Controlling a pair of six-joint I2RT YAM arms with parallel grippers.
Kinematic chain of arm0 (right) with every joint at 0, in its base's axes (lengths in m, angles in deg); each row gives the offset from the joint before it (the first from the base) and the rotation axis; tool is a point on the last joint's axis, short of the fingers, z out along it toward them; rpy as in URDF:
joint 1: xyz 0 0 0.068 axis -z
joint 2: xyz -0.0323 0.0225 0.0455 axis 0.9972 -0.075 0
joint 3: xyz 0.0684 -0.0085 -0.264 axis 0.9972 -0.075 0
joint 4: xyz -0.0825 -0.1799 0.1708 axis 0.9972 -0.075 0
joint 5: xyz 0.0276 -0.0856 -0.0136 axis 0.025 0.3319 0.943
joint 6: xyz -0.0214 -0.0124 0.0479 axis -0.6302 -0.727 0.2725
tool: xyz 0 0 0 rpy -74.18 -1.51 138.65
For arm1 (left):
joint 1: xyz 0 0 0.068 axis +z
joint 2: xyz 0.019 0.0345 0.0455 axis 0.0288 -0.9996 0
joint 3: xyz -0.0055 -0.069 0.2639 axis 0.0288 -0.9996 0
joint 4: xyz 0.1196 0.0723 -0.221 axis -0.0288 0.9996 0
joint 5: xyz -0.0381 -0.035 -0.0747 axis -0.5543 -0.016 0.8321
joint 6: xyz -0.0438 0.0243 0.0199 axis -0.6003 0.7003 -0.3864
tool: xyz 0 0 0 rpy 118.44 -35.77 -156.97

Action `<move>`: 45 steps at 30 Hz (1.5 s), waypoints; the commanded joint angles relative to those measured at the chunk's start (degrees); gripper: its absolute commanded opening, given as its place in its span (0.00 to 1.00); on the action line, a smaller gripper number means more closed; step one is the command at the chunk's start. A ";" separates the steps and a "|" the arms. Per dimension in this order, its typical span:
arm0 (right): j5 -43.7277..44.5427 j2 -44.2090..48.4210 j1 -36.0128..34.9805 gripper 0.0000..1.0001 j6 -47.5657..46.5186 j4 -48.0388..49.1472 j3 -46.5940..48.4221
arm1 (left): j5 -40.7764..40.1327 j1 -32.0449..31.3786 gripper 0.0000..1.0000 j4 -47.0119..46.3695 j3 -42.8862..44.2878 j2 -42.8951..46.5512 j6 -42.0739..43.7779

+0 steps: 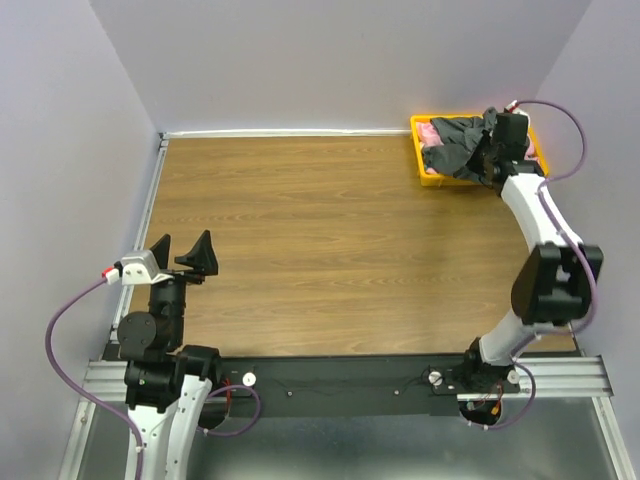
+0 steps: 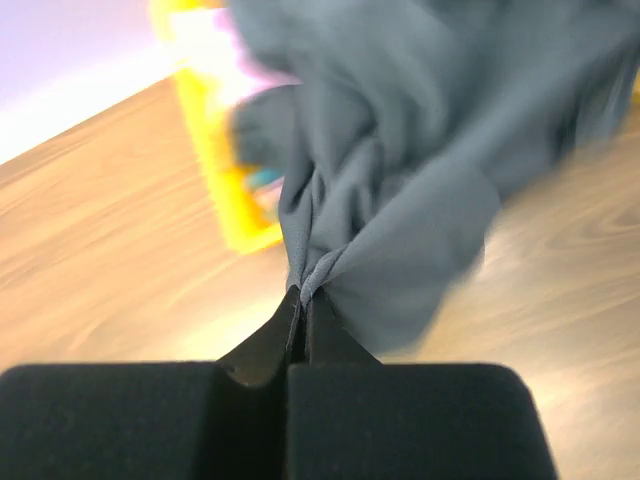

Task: Fold and stack the t-shirts
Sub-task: Grab the tshirt from the pile, then move the tshirt to the center of the board

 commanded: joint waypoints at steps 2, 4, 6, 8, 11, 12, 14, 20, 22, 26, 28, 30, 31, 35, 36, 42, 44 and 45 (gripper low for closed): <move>-6.27 12.55 -11.77 0.01 1.43 -9.80 -9.15 | -1.23 -0.93 0.93 -1.15 -0.40 1.86 0.30; -6.53 16.95 -20.03 0.01 6.49 -12.80 -12.59 | -1.15 -1.36 0.93 -1.24 -0.49 2.12 0.38; -9.25 18.80 -28.17 0.01 11.43 -12.72 -18.55 | -1.23 -1.72 0.93 -1.33 -0.58 2.29 0.47; -6.99 18.99 -35.75 0.01 18.46 -12.02 -21.21 | -1.06 -1.98 0.87 -1.33 -0.58 2.47 0.56; -2.50 12.87 -51.22 0.01 24.70 -8.25 -19.65 | -1.23 -2.42 0.85 -1.42 -0.49 2.82 0.73; -2.58 10.48 -54.13 0.01 25.68 -7.37 -17.90 | -1.41 -2.59 0.85 -1.33 -0.49 2.82 0.65; -3.97 1.20 -60.38 0.01 25.17 -6.57 -9.39 | -2.02 -2.68 0.85 -1.33 -0.40 2.82 0.56; -6.72 -11.78 -63.30 0.53 21.57 -7.18 11.19 | -2.99 -2.69 0.92 0.25 1.26 0.38 -1.46; -3.21 -10.29 -63.04 0.66 20.08 -9.37 11.39 | -2.73 -2.77 0.94 1.22 2.58 -1.47 -3.74; 2.07 -1.34 -59.27 0.68 19.97 -11.22 0.00 | 0.16 -2.69 0.96 4.29 3.90 -8.49 -9.97; 2.78 6.80 -54.18 0.68 20.86 -11.23 -10.72 | 3.59 -2.69 0.97 5.09 4.08 -11.40 -12.97; 3.49 12.89 -49.96 0.67 21.30 -11.31 -17.15 | 6.40 -2.77 0.96 5.79 4.08 -15.97 -15.33; 3.66 15.70 -45.33 0.67 21.13 -11.23 -23.27 | 10.07 -2.86 0.96 5.79 3.64 -17.55 -16.04; 5.07 29.93 -33.44 0.69 19.72 -11.14 -33.33 | 17.12 -3.39 0.96 4.57 2.41 -27.90 -19.12; 5.24 31.36 -31.76 0.70 19.63 -10.88 -34.65 | 17.83 -4.00 0.96 4.13 2.32 -29.68 -19.74; -1.95 30.77 -22.17 0.66 20.42 -3.52 -41.86 | 10.47 -17.78 0.96 0.79 3.64 -41.90 -26.15; -3.88 29.53 -21.55 0.62 22.17 -0.95 -43.18 | 7.65 -22.10 0.96 -0.18 4.25 -47.06 -27.99; -4.33 28.92 -21.46 0.60 22.61 1.32 -44.06 | 7.30 -23.59 0.96 -0.36 4.52 -48.84 -28.44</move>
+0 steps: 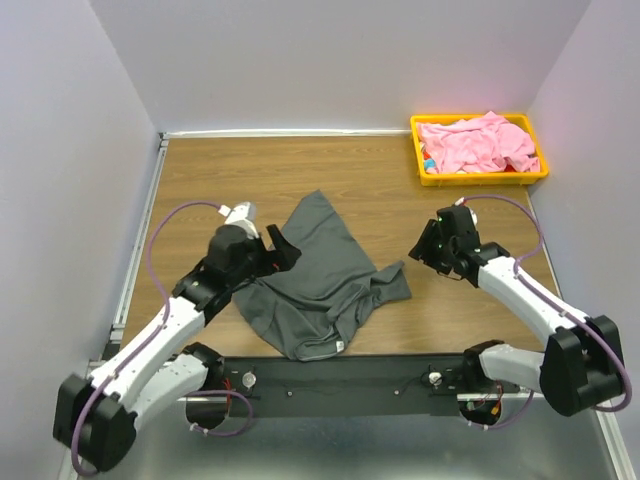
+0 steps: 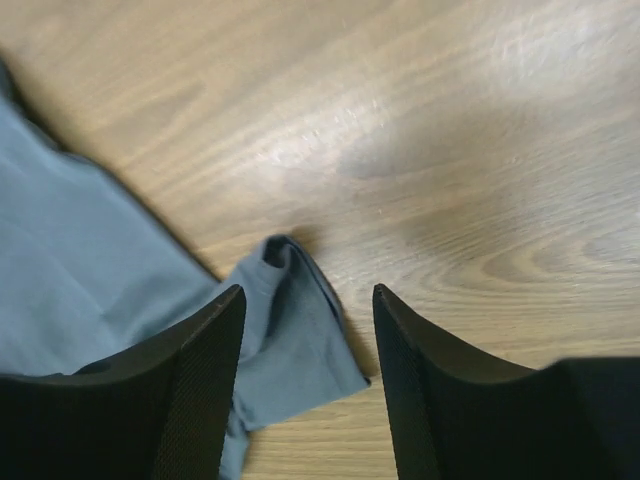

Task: Fold and stack the t-shirts
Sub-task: Move the tshirt to the center of the board, then flatten the tshirt out

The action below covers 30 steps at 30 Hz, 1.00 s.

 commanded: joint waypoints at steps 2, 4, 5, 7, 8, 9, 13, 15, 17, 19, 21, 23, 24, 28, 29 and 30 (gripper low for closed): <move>-7.12 -4.36 0.64 0.59 3.01 9.60 -3.35 | -7.71 -7.39 0.96 -2.63 2.60 -10.14 -5.15; -8.81 -6.64 0.64 0.57 3.63 11.02 -3.35 | -9.12 -8.19 0.96 -2.63 3.74 -12.97 -5.06; -9.86 -7.26 0.55 0.57 3.81 11.55 -3.18 | -9.48 -8.37 0.96 -2.72 4.09 -15.42 -5.06; -10.75 -8.31 0.55 0.56 4.51 13.04 -3.35 | -11.05 -8.45 0.96 -2.81 4.97 -18.50 -4.45; -11.10 -8.32 0.55 0.56 4.69 13.48 -3.53 | -11.58 -8.54 0.95 -3.16 5.06 -19.48 -4.27; -11.80 -8.76 0.64 0.56 5.04 14.01 -3.70 | -12.02 -8.54 0.95 -3.16 5.32 -20.36 -3.83; -13.65 -10.86 0.64 0.56 6.53 15.42 -4.49 | -13.00 -8.63 0.93 -3.86 5.42 -24.58 -3.83; -13.91 -12.00 0.64 0.56 7.67 16.12 -5.72 | -12.56 -8.63 0.93 -5.09 4.71 -27.04 -3.92; -13.91 -12.36 0.55 0.56 8.64 17.00 -7.12 | -11.59 -8.63 0.93 -6.58 3.83 -29.23 -4.09; -13.74 -12.63 0.55 0.52 9.17 17.44 -7.83 | -10.98 -8.54 0.93 -7.64 3.39 -30.64 -3.83; -13.30 -12.71 0.55 0.40 9.52 17.71 -8.19 | -10.89 -8.46 0.92 -8.43 3.65 -33.10 -2.87; -12.69 -12.37 0.64 0.29 9.61 17.53 -8.19 | -11.32 -8.28 0.92 -8.52 4.79 -35.05 -1.99; -12.16 -12.02 0.55 0.22 9.70 17.53 -8.19 | -11.59 -8.10 0.92 -8.09 5.32 -36.96 -1.29; -10.05 -7.72 0.55 0.01 9.35 15.43 -7.66 | -11.41 -5.65 0.92 -7.29 8.66 -41.37 1.53; -9.26 -6.31 0.64 0.01 9.00 14.46 -6.96 | -11.33 -4.95 0.92 -7.03 10.40 -43.11 2.23; -7.08 -3.51 0.55 0.01 7.95 11.84 -6.44 | -11.41 -3.55 0.92 -6.77 12.25 -44.00 3.72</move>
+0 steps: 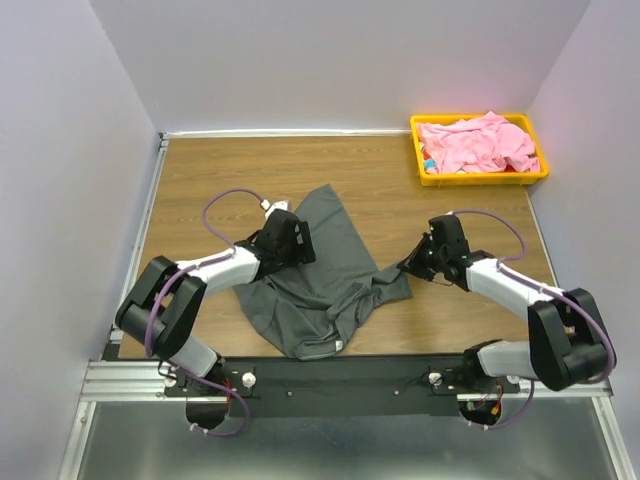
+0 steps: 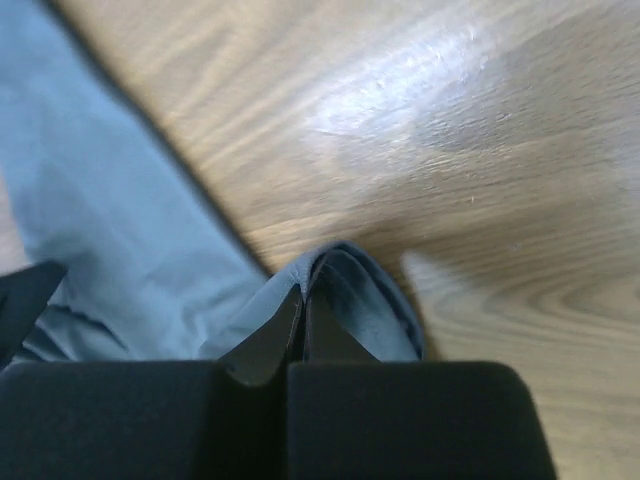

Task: Fold and stack the t-shirts
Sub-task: Flatten the tshirt out

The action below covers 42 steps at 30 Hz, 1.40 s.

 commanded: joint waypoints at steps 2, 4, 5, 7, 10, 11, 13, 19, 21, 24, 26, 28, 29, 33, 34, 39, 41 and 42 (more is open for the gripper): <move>8.61 10.39 0.24 0.01 -2.99 -7.96 2.60 | -0.86 4.58 0.92 2.20 5.19 -7.56 5.78; 10.38 13.74 0.24 0.01 -4.48 -10.78 3.48 | -0.16 6.77 0.92 2.55 9.04 -9.93 7.89; 10.83 15.15 0.24 0.01 -5.19 -12.10 3.92 | 0.11 7.39 0.92 2.90 10.72 -11.16 8.60; 10.57 19.88 0.24 0.01 -7.39 -15.96 4.62 | 0.64 8.62 0.92 4.91 16.23 -17.21 10.53; 7.15 26.30 0.24 0.01 -9.41 -21.15 4.36 | 0.99 9.50 0.92 7.20 24.75 -21.88 12.03; 6.97 27.80 0.24 0.01 -9.68 -22.73 4.19 | 0.82 9.68 0.92 8.43 26.97 -24.68 12.47; 2.76 30.81 0.24 0.01 -9.24 -28.18 3.57 | 0.64 9.94 0.92 9.75 31.28 -27.51 13.44; 2.13 45.47 0.24 0.01 -2.39 -41.64 0.76 | 0.20 11.09 0.92 14.41 48.24 -37.53 16.06; 4.04 49.77 0.24 0.11 1.80 -43.22 1.02 | 0.46 11.09 0.93 15.90 54.66 -41.21 17.74; 5.56 49.89 0.33 0.50 2.37 -46.47 1.72 | 1.87 10.74 0.97 15.13 58.63 -41.59 19.68; 4.77 47.78 0.33 0.55 0.79 -46.31 2.42 | 1.00 10.47 0.98 13.46 56.71 -39.14 20.91; 3.45 42.95 0.33 0.57 -2.81 -45.08 4.35 | -0.50 10.12 0.99 10.47 51.80 -33.17 21.09; 3.01 40.85 0.24 0.56 -4.30 -44.38 5.14 | -1.37 10.03 0.99 9.42 49.87 -30.45 20.91; 3.53 31.97 0.24 0.57 -12.90 -41.74 10.94 | -4.80 10.12 0.99 8.26 39.15 -13.17 20.21; 3.62 28.47 0.16 0.57 -14.32 -40.17 12.87 | -5.94 10.03 0.99 8.44 34.25 -6.93 19.25; -1.73 18.62 -0.89 0.55 -21.18 -33.31 15.52 | -7.28 9.95 0.98 11.33 17.62 9.43 11.35; -2.70 15.45 -3.35 0.52 -21.89 -30.23 16.14 | -5.78 9.33 0.98 12.04 8.74 13.77 6.51; -1.83 12.56 -4.49 0.50 -22.07 -28.65 16.40 | -5.08 8.63 0.97 12.30 5.76 17.79 4.67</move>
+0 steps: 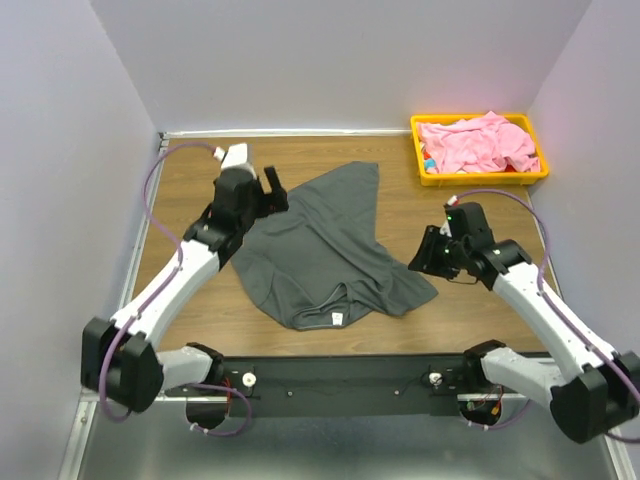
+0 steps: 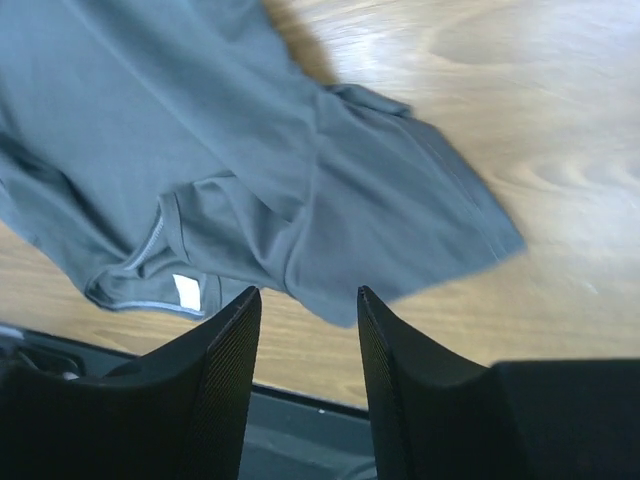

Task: Fold and stack the t-shirts
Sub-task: Flatten the tshirt out

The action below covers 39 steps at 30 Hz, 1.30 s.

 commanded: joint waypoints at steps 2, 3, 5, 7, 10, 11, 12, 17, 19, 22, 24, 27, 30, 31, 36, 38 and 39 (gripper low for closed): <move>-1.39 -8.83 -7.55 0.49 -4.89 7.86 1.89 | 1.15 -1.84 0.95 4.92 -18.94 7.36 -13.24; -1.03 -10.32 -9.06 0.49 -4.54 8.74 2.06 | 1.69 -2.11 0.91 4.66 -21.34 10.34 -14.76; -1.38 -14.98 -12.05 0.49 -3.67 11.73 1.81 | 3.00 -2.20 0.89 4.04 -27.05 12.56 -17.04; -2.69 -18.23 -13.12 0.47 -2.17 15.84 0.05 | 2.92 -2.28 0.82 3.25 -29.36 14.58 -19.07; -2.18 -22.18 -13.56 0.47 -1.38 19.02 -1.88 | 1.96 -2.46 0.80 1.50 -31.99 14.33 -19.87; -1.91 -23.16 -13.65 0.47 -1.55 19.47 -2.15 | 1.95 -2.46 0.80 0.97 -32.35 13.80 -19.95; -1.56 -23.95 -13.65 0.47 -1.72 19.65 -2.50 | 2.04 -2.20 0.80 -0.78 -32.70 11.97 -19.96; 1.08 -26.77 -13.83 0.47 -2.87 19.91 -6.36 | 5.64 3.50 0.66 -5.63 -31.84 3.53 -16.10; 1.34 -26.69 -14.35 0.47 -2.43 19.91 -8.73 | 5.39 5.79 0.65 -3.53 -26.94 -0.17 -12.67; -0.15 -26.60 -16.89 0.48 -0.41 20.35 -11.11 | 2.32 7.38 0.65 -1.06 -19.82 -4.65 -8.02; -0.50 -26.69 -19.70 0.48 1.51 21.22 -12.87 | 2.22 8.96 0.66 -0.44 -16.20 -10.26 -5.99; -1.55 -29.31 -27.95 0.49 7.31 24.65 -13.05 | 2.92 11.16 0.66 0.60 -8.29 -20.60 -2.66; -1.65 -36.07 -37.53 0.50 11.80 26.77 -7.62 | 3.80 12.39 0.66 3.32 0.41 -30.98 -0.01; -1.73 -41.05 -41.56 0.51 12.50 26.77 -1.68 | 3.89 12.83 0.66 3.86 4.61 -33.03 1.47; -6.74 -56.28 -48.80 0.52 7.87 24.84 20.93 | 1.78 13.53 0.72 5.01 16.93 -41.56 5.61; -4.73 -58.32 -48.72 0.52 6.36 20.98 27.78 | 1.08 13.53 0.78 5.01 22.02 -42.01 7.29; -3.33 -57.89 -48.11 0.52 5.84 19.14 28.86 | 0.81 13.45 0.83 4.83 23.27 -40.97 7.38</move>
